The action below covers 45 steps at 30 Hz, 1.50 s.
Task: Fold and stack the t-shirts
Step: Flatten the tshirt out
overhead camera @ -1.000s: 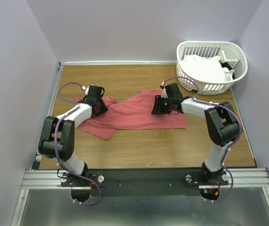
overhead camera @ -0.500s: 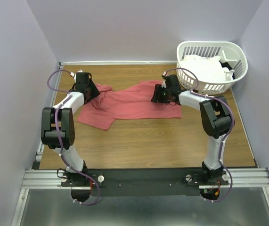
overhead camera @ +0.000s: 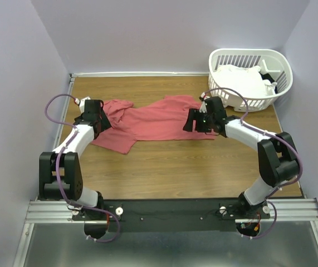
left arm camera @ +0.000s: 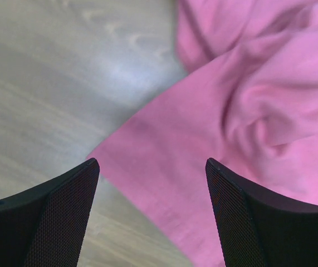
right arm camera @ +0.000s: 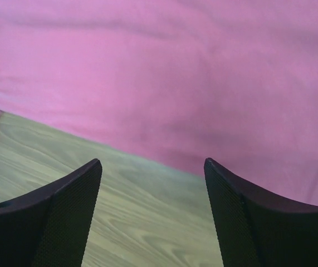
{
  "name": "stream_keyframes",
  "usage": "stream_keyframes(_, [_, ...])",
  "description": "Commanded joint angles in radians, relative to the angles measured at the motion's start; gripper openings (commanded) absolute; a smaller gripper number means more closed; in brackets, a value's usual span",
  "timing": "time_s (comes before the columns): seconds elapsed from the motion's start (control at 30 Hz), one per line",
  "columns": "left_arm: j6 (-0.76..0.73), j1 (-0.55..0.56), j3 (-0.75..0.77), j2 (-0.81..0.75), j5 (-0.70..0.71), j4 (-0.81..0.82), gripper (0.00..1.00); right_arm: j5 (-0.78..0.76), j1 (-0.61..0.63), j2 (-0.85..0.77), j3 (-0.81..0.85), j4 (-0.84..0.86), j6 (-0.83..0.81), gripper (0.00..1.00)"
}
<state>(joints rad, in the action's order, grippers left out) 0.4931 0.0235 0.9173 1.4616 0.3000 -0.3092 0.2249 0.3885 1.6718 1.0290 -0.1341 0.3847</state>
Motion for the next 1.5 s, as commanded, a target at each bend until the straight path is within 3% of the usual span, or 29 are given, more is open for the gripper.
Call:
stream_keyframes(0.0, [-0.011,-0.016,-0.031,0.012,0.030,-0.022,0.85,-0.128,0.003,-0.087,-0.096,-0.061,0.008,0.82])
stream_keyframes(0.27, [-0.109,-0.094,-0.014,0.127,-0.016,0.008,0.81,-0.199,0.001,-0.239,-0.171,-0.073,0.003,0.82])
stream_keyframes(0.77, [-0.159,-0.132,-0.037,0.278,-0.171,-0.002,0.64,-0.262,0.003,-0.280,-0.184,-0.073,0.019,0.80])
stream_keyframes(1.0, [-0.156,-0.132,-0.052,0.295,-0.194,-0.007,0.40,-0.269,0.001,-0.293,-0.176,-0.073,0.019,0.80])
stream_keyframes(1.07, [-0.154,-0.134,-0.055,0.293,-0.199,-0.007,0.30,-0.280,0.003,-0.290,-0.181,-0.073,0.016,0.80])
stream_keyframes(1.2, [-0.154,-0.134,-0.066,0.260,-0.232,-0.002,0.00,-0.332,0.001,-0.288,-0.196,-0.076,0.022,0.80])
stream_keyframes(1.33, [-0.139,-0.135,-0.086,0.172,-0.231,-0.002,0.00,-0.410,-0.014,-0.268,-0.207,-0.099,0.042,0.79])
stream_keyframes(1.47, [-0.099,-0.158,-0.121,-0.010,-0.180,0.010,0.00,-0.427,-0.060,-0.239,-0.224,-0.110,0.085,0.75])
